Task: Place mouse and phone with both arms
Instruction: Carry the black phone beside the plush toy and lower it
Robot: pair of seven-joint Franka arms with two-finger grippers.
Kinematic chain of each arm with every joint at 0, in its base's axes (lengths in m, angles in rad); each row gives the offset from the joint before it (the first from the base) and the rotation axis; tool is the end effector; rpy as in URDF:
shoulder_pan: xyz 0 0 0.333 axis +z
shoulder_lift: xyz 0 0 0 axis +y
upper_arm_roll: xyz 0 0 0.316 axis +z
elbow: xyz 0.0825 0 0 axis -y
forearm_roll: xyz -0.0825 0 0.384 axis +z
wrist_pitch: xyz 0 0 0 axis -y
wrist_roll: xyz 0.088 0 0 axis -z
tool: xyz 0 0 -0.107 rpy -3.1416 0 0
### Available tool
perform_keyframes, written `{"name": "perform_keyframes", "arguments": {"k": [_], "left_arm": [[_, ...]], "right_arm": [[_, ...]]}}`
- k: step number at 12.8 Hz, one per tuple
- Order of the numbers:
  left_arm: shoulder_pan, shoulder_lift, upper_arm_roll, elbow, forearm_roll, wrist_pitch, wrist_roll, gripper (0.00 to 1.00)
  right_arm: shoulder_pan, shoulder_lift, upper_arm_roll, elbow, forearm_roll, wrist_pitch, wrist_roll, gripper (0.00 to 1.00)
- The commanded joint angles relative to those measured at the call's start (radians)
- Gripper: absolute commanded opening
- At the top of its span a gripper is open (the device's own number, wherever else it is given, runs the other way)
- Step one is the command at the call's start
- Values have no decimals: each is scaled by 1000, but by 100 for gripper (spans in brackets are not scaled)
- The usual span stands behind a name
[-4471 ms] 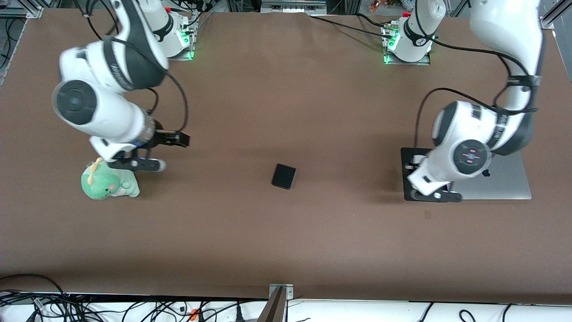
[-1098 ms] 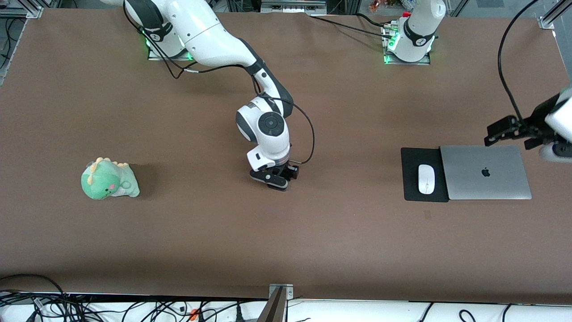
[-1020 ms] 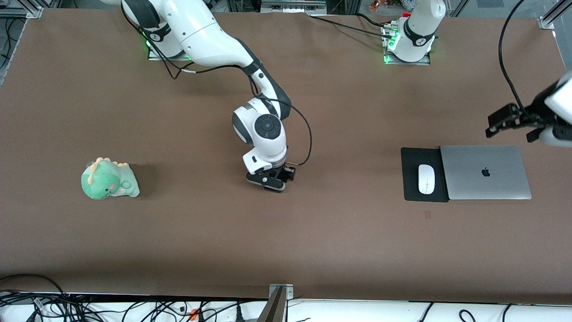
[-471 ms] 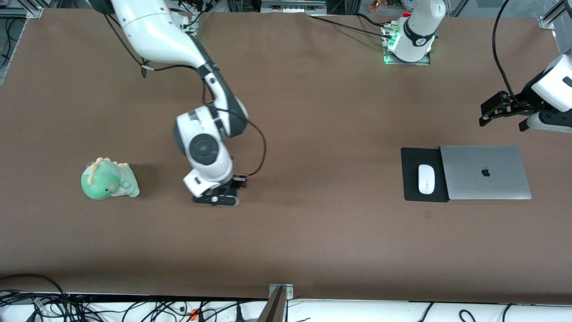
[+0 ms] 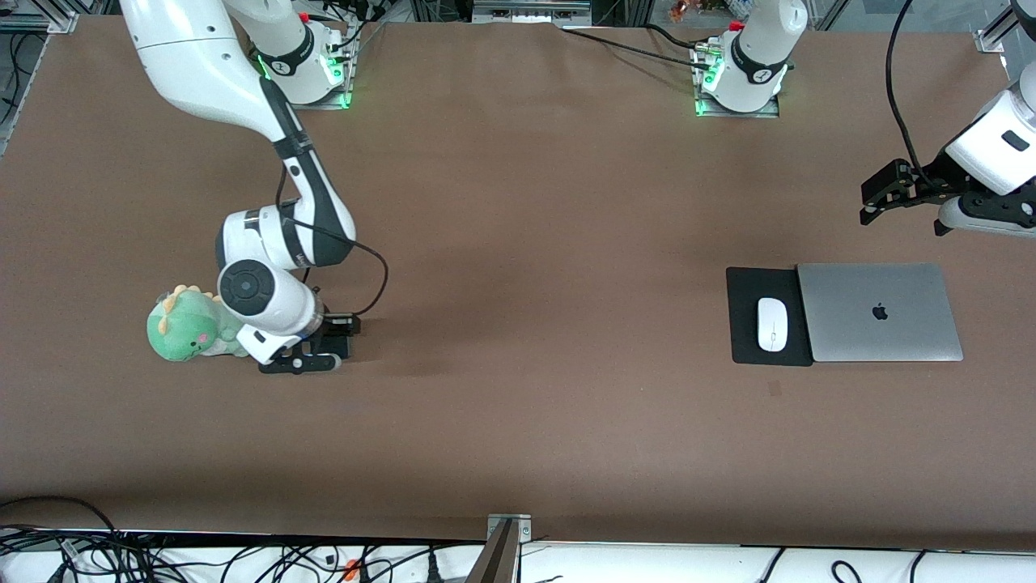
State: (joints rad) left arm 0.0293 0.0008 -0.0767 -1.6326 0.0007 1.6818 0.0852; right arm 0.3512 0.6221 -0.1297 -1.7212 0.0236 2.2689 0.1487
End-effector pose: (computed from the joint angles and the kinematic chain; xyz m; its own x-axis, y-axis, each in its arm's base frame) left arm 0.5636 -0.0267 0.6046 0.9900 -0.1322 0.0482 -0.1322 -0.9912 -0.0047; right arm 0.6460 0.1539 0.2225 0.9953 0.0762 -0.0597 0.0802 -0.9945 0.0680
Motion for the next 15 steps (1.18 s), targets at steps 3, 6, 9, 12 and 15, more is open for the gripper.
{"name": "perform_keyframes", "arguments": {"k": [3,6,9,12,15], "left_arm": [[-3,-4,0,14,15,-28,18,100],[-2,-4,0,14,15,-36,18,100],[-2,-4,0,16,15,-36,18,100],[-2,-4,0,16,15,-37,18,100],[-2,-4,0,16,15,-37,18,100]], "right_arm": [[-87,-61,21,-178,24,162,-118,54],[-89,-45,21,-186,117,175,-153,61],[-92,-50,21,-181,119,173,-146,99],[-90,-103,24,-175,119,143,-137,99],[-87,-217,27,-173,119,46,-132,100]]}}
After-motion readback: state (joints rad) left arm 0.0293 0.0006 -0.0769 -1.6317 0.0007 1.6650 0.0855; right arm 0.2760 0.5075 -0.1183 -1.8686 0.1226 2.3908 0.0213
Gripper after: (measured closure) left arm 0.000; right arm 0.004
